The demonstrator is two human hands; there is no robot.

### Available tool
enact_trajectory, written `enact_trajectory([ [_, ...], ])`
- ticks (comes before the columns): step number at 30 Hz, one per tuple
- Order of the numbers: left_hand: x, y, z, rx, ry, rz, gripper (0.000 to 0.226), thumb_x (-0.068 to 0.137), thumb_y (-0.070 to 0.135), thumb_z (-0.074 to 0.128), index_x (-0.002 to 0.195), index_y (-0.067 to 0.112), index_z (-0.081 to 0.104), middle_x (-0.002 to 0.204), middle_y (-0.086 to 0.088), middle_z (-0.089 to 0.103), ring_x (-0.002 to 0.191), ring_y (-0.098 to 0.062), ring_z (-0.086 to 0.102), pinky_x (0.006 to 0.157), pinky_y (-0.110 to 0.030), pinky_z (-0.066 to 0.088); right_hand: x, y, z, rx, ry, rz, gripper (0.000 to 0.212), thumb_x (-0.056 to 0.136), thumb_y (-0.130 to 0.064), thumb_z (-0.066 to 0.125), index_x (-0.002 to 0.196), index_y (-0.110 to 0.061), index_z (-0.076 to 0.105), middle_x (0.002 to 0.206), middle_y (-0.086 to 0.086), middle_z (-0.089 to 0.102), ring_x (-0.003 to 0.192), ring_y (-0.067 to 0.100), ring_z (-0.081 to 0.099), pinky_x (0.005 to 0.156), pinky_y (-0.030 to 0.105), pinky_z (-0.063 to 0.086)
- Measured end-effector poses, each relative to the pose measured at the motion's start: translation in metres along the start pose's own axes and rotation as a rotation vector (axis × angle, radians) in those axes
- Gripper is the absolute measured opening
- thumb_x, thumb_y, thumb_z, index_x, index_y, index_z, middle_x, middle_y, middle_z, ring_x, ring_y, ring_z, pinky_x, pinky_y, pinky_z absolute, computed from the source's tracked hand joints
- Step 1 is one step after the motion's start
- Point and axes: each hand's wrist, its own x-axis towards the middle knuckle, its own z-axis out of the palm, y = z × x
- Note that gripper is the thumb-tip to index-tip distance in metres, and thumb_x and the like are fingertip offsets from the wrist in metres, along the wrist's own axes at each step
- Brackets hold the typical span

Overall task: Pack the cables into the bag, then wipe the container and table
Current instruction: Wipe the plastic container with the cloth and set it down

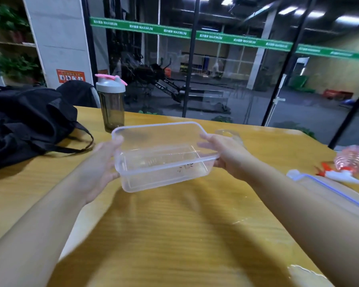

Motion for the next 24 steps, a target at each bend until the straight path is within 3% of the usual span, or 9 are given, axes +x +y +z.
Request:
enact_trajectory([
  [3,-0.012,-0.006,0.001,0.182,-0.012,0.049,0.031,0.086,0.034,0.058,0.109,0.014,0.060,0.094,0.011,0.062,0.091,-0.007,0.058,0.078,-0.030,0.046,-0.021,0.005,-0.011,-0.064,-0.049,-0.016,0.034,0.100,-0.034,0.041,0.131,-0.025,0.053,0.121,-0.004,0.062,0.099,0.024,0.068,0.088,0.040,0.056],
  [5,-0.022,-0.006,-0.002,0.230,0.025,0.058,0.023,0.081,0.030,0.062,0.100,0.016,0.065,0.102,0.006,0.065,0.103,-0.015,0.060,0.083,-0.033,0.047,-0.036,0.005,-0.012,-0.082,-0.101,-0.028,0.034,0.101,-0.033,0.040,0.132,-0.024,0.053,0.122,-0.004,0.062,0.098,0.022,0.069,0.076,0.031,0.056],
  [8,-0.041,-0.011,-0.005,0.278,0.021,0.041,0.016,0.092,0.011,0.050,0.099,0.014,0.065,0.104,-0.004,0.069,0.100,-0.021,0.064,0.089,-0.036,0.047,-0.055,0.008,-0.010,-0.112,-0.143,-0.050,0.031,0.101,-0.034,0.042,0.128,-0.027,0.056,0.122,-0.006,0.062,0.099,0.019,0.068,0.064,0.021,0.050],
  [12,-0.065,-0.019,-0.004,0.325,0.036,0.056,0.023,0.093,0.004,0.047,0.102,0.014,0.066,0.100,-0.002,0.072,0.097,-0.018,0.066,0.088,-0.034,0.046,-0.074,0.011,-0.013,-0.052,-0.125,-0.077,0.023,0.098,-0.038,0.046,0.112,-0.029,0.063,0.118,-0.005,0.067,0.099,0.021,0.068,0.088,0.037,0.053],
  [15,-0.080,-0.025,0.001,0.268,0.082,0.097,0.023,0.093,0.003,0.048,0.101,0.016,0.065,0.102,-0.002,0.070,0.099,-0.018,0.065,0.091,-0.036,0.046,-0.090,0.014,-0.022,-0.038,0.049,-0.139,0.031,0.100,-0.039,0.040,0.099,-0.023,0.067,0.104,0.000,0.071,0.095,0.020,0.067,0.087,0.035,0.053],
  [17,-0.088,-0.031,0.008,0.218,0.100,0.131,0.023,0.093,0.004,0.048,0.100,0.019,0.064,0.105,0.000,0.069,0.101,-0.017,0.064,0.092,-0.035,0.045,-0.099,0.024,-0.038,-0.255,0.249,-0.206,0.028,0.099,-0.033,0.043,0.097,-0.020,0.068,0.100,0.000,0.071,0.093,0.020,0.065,0.084,0.036,0.052],
  [19,-0.096,-0.036,0.017,0.166,0.116,0.157,0.024,0.094,0.005,0.048,0.097,0.023,0.064,0.106,0.001,0.069,0.102,-0.015,0.063,0.090,-0.031,0.043,-0.107,0.039,-0.063,-0.605,0.387,-0.195,0.024,0.096,-0.027,0.049,0.109,-0.019,0.068,0.110,0.000,0.069,0.097,0.020,0.061,0.080,0.033,0.049],
  [21,-0.103,-0.040,0.026,0.089,0.106,0.177,0.023,0.094,0.006,0.048,0.096,0.023,0.063,0.107,0.001,0.068,0.104,-0.014,0.062,0.086,-0.027,0.042,-0.111,0.053,-0.091,-0.850,0.443,-0.074,0.029,0.096,-0.025,0.050,0.121,-0.019,0.062,0.119,0.002,0.065,0.098,0.021,0.060,0.078,0.031,0.047],
  [24,-0.110,-0.048,0.035,0.015,0.087,0.184,0.019,0.093,0.010,0.052,0.103,0.021,0.063,0.108,0.002,0.068,0.105,-0.013,0.061,0.082,-0.024,0.042,-0.121,0.065,-0.126,-1.015,0.466,0.135,0.034,0.096,-0.024,0.049,0.129,-0.016,0.055,0.121,0.010,0.061,0.104,0.028,0.059,0.082,0.036,0.047],
])
